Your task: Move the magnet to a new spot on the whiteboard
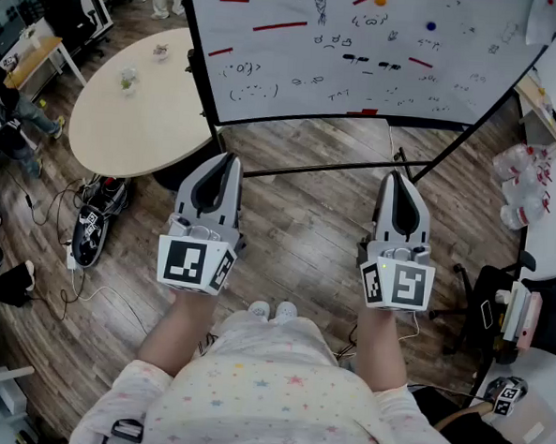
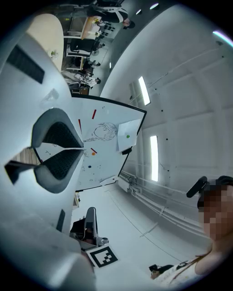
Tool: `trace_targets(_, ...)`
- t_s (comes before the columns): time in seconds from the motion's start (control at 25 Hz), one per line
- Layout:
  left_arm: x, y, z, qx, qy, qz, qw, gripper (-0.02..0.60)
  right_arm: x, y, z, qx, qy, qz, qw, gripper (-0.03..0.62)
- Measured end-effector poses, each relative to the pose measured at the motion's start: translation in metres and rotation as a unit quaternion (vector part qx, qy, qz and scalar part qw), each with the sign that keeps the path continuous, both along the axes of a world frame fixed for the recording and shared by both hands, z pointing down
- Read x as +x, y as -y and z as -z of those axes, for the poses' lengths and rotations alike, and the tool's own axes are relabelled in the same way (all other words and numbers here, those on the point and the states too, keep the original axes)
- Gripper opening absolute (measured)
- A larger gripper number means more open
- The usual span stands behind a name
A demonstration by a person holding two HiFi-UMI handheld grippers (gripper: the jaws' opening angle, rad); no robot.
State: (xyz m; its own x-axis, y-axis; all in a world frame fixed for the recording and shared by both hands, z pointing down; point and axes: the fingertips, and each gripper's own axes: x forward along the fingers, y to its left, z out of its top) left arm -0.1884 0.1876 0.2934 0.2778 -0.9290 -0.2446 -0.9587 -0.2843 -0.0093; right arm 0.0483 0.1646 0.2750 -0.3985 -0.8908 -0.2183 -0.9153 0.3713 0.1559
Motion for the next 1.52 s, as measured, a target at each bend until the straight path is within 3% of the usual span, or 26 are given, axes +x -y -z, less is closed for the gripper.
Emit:
trace_targets(0.48, 0.014, -0.006, -0.001, -0.01, -0.003, 0.018, 0.9998, 0.025, 0.024, -0.006, 0.003, -0.002, 0.024, 0.01, 1.0, 0.02)
trace_targets(0.52, 0.014, -0.006, -0.001, -0.012, -0.004, 0.021, 0.9997, 0.046, 0.024, -0.005, 0.003, -0.005, 0.025, 0.013, 1.0, 0.042)
trace_targets(0.64, 0.016, -0.004, -0.001, -0.018, -0.005, 0.032, 0.9993, 0.191, 0.028, -0.002, 0.003, -0.005, 0.027, 0.019, 0.999, 0.125)
trace_targets(0.8, 0.024, -0.008, 0.004, -0.008, 0.001, 0.046, 0.9989, 0.253, 0.039, 0.002, 0.007, 0.002, 0.041, 0.026, 0.999, 0.198)
trace_targets(1.04, 0.034, -0.008, 0.0, -0.011, 0.004, 0.066, 0.9978, 0.264, 0.054, 0.014, 0.002, -0.005, 0.039, 0.028, 0.999, 0.293)
trace_targets(1.52, 0.04, 0.042, -0.01, -0.022, 0.006, 0.058, 0.9981, 0.264, 0.046, 0.058, -0.006, -0.008, 0.037, 0.041, 0.998, 0.305)
